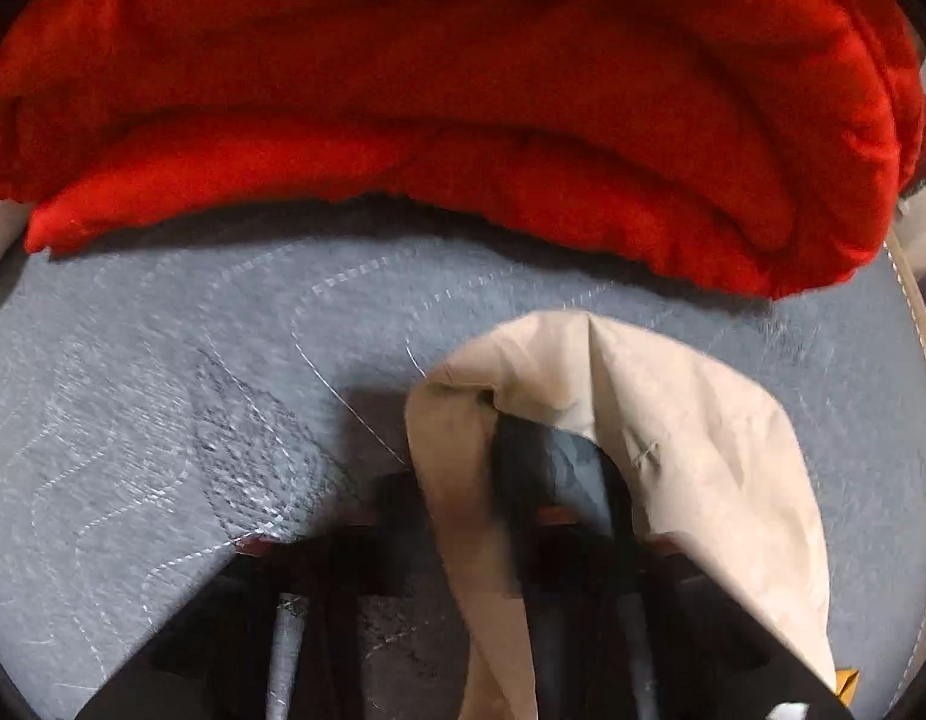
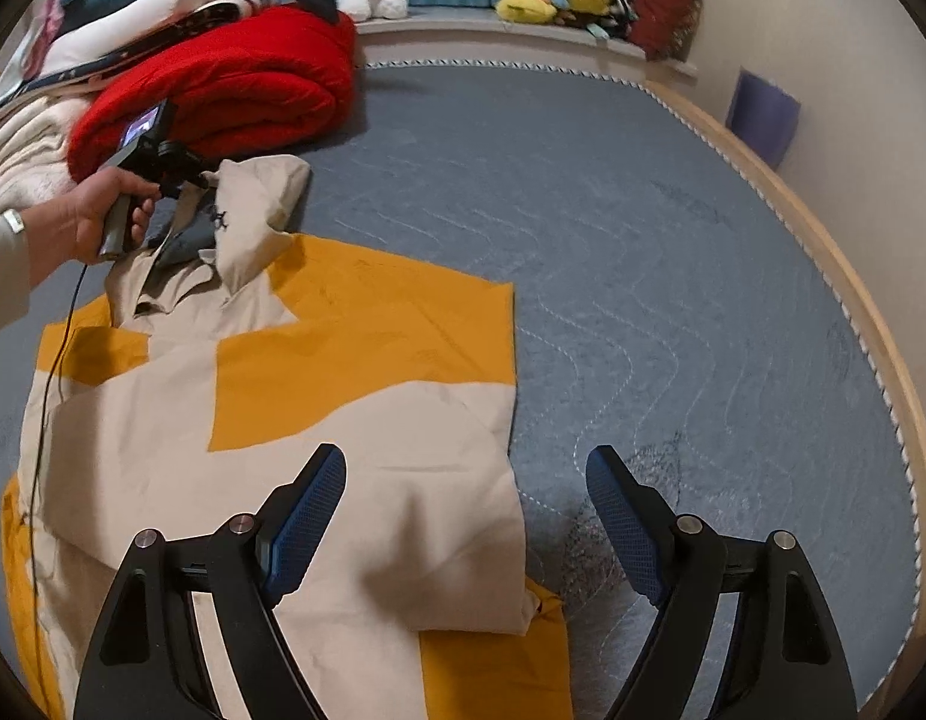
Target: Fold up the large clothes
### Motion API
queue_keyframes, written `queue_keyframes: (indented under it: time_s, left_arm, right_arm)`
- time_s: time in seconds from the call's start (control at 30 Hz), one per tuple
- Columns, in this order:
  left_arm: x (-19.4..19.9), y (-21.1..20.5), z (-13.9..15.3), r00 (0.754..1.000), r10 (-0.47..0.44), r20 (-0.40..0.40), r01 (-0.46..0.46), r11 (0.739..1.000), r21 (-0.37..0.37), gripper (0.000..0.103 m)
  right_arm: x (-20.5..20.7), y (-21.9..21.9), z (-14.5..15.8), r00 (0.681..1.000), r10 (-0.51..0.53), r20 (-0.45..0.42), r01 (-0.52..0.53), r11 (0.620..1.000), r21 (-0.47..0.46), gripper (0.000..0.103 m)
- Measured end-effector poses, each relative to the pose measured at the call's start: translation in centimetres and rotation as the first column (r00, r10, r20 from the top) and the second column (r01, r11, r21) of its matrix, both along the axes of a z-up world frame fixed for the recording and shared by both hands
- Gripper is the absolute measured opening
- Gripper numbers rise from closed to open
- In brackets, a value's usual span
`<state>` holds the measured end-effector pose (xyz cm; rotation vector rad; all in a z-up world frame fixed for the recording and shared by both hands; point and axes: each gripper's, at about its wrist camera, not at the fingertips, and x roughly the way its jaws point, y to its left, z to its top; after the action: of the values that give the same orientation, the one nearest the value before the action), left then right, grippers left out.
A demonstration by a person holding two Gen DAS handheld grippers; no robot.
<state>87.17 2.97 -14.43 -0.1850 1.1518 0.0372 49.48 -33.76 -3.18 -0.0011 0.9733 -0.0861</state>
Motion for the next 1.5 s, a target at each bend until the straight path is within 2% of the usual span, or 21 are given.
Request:
queue_keyframes:
  time_s: [0.13, 0.27, 0.33, 0.4, 0.47, 0.5, 0.53, 0.6, 0.67, 0.73, 0.8, 0.87, 0.97, 1.03, 1.1, 1.17, 1.23, 1.27, 1.37, 1.43, 1.5]
  left_arm:
    - [-2.6, -1.7, 3.3, 0.991, -0.101, 0.082, 0.101, 0.995, 0.005, 0.002]
    - [-8.8, -3.8, 9.2, 0.955, -0.233, 0.186, 0.236, 0.972, 0.003, 0.001]
    - [-13.7, -4.7, 12.9, 0.922, -0.302, 0.242, 0.307, 0.951, 0.019, 0.001]
    - [-18.9, -5.3, 16.0, 0.883, -0.371, 0.287, 0.379, 0.925, 0.029, 0.001]
    - [-25.0, -6.3, 18.4, 0.840, -0.438, 0.322, 0.447, 0.893, 0.050, 0.001]
    - [-28.2, -6.5, 19.2, 0.821, -0.467, 0.330, 0.479, 0.877, 0.049, 0.001]
    - [-31.4, -6.6, 19.8, 0.806, -0.489, 0.334, 0.503, 0.863, 0.052, 0.001]
    - [-37.9, -6.7, 19.7, 0.793, -0.525, 0.309, 0.533, 0.844, 0.064, 0.002]
    - [-42.1, -6.4, 18.0, 0.804, -0.534, 0.263, 0.542, 0.839, 0.049, 0.003]
    - [-46.5, -5.6, 15.4, 0.842, -0.512, 0.173, 0.521, 0.854, -0.009, 0.012]
    - [-49.2, -4.7, 13.8, 0.872, -0.478, 0.105, 0.483, 0.875, -0.035, 0.013]
    - [-50.8, -3.1, 14.2, 0.911, -0.394, 0.119, 0.404, 0.911, -0.078, 0.013]
    - [-50.4, -0.9, 15.4, 0.950, -0.245, 0.195, 0.283, 0.938, -0.202, 0.016]
    - [-49.2, -0.3, 14.9, 0.961, -0.183, 0.205, 0.232, 0.940, -0.250, 0.021]
    - [-47.1, -0.5, 13.6, 0.976, -0.148, 0.158, 0.186, 0.947, -0.261, 0.022]
    - [-45.1, -0.5, 11.8, 0.984, -0.142, 0.107, 0.167, 0.941, -0.294, 0.027]
    - [-45.1, -0.1, 9.7, 0.992, -0.111, 0.052, 0.121, 0.945, -0.304, 0.036]
    - [-44.8, 0.4, 8.3, 0.996, -0.086, 0.021, 0.088, 0.944, -0.317, 0.036]
    - [-44.6, 2.0, 5.3, 0.997, -0.017, -0.073, -0.013, 0.919, -0.393, 0.036]
    - [-44.3, 2.3, 4.8, 0.996, 0.004, -0.092, -0.044, 0.896, -0.441, 0.036]
    - [-44.0, 2.0, 4.9, 0.996, 0.009, -0.084, -0.046, 0.894, -0.446, 0.036]
  right_arm:
    - [0.1, -0.5, 0.2, 1.000, -0.013, 0.005, 0.013, 0.999, 0.030, 0.079]
    - [0.0, -0.6, 1.2, 0.999, -0.025, 0.022, 0.023, 0.998, 0.065, 0.072]
    - [-0.1, -0.7, 1.8, 0.999, -0.031, 0.029, 0.028, 0.994, 0.102, 0.059]
    - [-0.3, -0.7, 2.3, 0.999, -0.026, 0.029, 0.022, 0.990, 0.140, 0.037]
    - [-0.5, -0.6, 2.9, 0.999, -0.032, 0.033, 0.025, 0.984, 0.175, 0.029]
    - [-0.7, -0.6, 3.4, 0.998, -0.038, 0.046, 0.028, 0.980, 0.195, 0.029]
    - [-0.9, -0.5, 3.9, 0.997, -0.042, 0.058, 0.029, 0.978, 0.207, 0.029]
    - [-1.3, -0.1, 4.8, 0.996, -0.043, 0.082, 0.022, 0.970, 0.242, 0.029]
    - [-1.8, 0.2, 5.5, 0.995, -0.036, 0.091, 0.008, 0.956, 0.292, 0.029]
    - [-2.3, 0.6, 5.8, 0.996, -0.016, 0.091, -0.016, 0.939, 0.344, 0.029]
    - [-2.8, 1.3, 5.8, 0.995, 0.016, 0.094, -0.052, 0.917, 0.396, 0.032]
    - [-3.3, 1.8, 5.5, 0.996, 0.036, 0.082, -0.068, 0.897, 0.438, 0.034]
    - [-3.7, 2.4, 4.5, 0.997, 0.066, 0.048, -0.081, 0.867, 0.493, 0.037]
    - [-3.6, 3.1, 3.5, 0.996, 0.091, 0.011, -0.083, 0.849, 0.522, 0.039]
    - [-3.2, 3.6, 2.3, 0.994, 0.107, -0.021, -0.079, 0.838, 0.539, 0.039]
    - [-2.7, 4.3, 1.0, 0.993, 0.104, -0.054, -0.057, 0.834, 0.549, 0.040]
    - [-1.8, 5.2, -0.4, 0.990, 0.109, -0.085, -0.043, 0.825, 0.563, 0.040]
    - [-1.3, 5.7, -1.0, 0.989, 0.110, -0.101, -0.033, 0.820, 0.572, 0.040]
    - [0.0, 7.2, -2.2, 0.984, 0.125, -0.125, -0.023, 0.793, 0.609, 0.040]
    - [0.8, 8.4, -2.7, 0.981, 0.144, -0.127, -0.040, 0.800, 0.598, 0.040]
    - [1.4, 9.3, -3.5, 0.979, 0.149, -0.143, -0.041, 0.821, 0.570, 0.040]
